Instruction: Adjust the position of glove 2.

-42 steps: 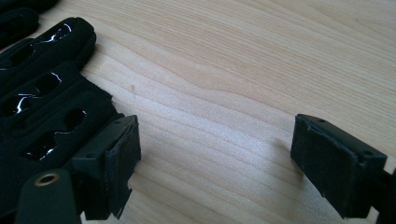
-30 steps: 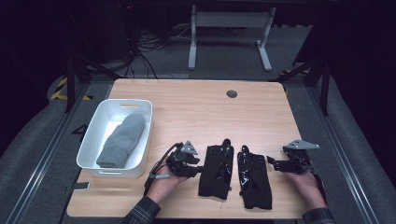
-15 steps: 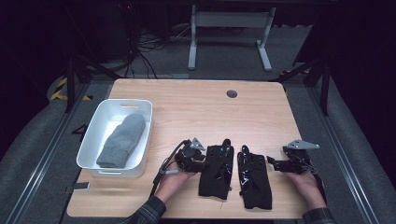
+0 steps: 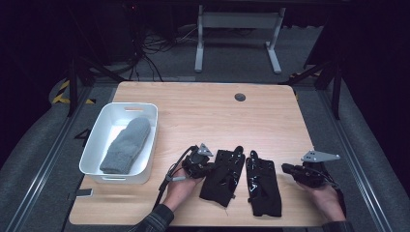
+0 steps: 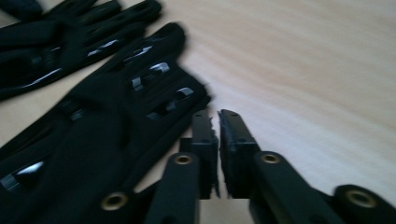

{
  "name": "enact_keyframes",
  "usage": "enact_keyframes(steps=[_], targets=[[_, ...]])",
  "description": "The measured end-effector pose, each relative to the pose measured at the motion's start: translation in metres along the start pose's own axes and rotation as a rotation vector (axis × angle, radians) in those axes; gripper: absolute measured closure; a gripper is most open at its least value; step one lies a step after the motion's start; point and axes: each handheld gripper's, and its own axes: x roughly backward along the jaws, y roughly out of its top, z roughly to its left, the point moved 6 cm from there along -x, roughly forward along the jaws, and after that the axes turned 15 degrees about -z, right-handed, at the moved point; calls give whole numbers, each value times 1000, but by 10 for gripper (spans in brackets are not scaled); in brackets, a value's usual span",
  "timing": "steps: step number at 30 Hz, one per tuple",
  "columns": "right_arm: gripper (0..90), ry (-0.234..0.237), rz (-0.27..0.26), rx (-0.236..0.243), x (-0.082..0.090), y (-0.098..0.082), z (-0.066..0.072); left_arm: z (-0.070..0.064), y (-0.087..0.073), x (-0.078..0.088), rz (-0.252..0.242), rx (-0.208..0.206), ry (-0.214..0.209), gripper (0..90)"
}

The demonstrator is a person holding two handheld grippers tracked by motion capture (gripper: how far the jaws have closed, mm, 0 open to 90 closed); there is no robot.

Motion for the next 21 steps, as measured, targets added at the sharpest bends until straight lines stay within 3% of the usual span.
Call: enact_keyframes(steps=[6, 21], targets=[[899, 95, 61, 23, 3, -14, 21, 0, 0, 1, 0, 11, -2, 860], [899, 184, 96, 40, -6, -17, 37, -3, 4, 9, -52, 82, -58, 865]])
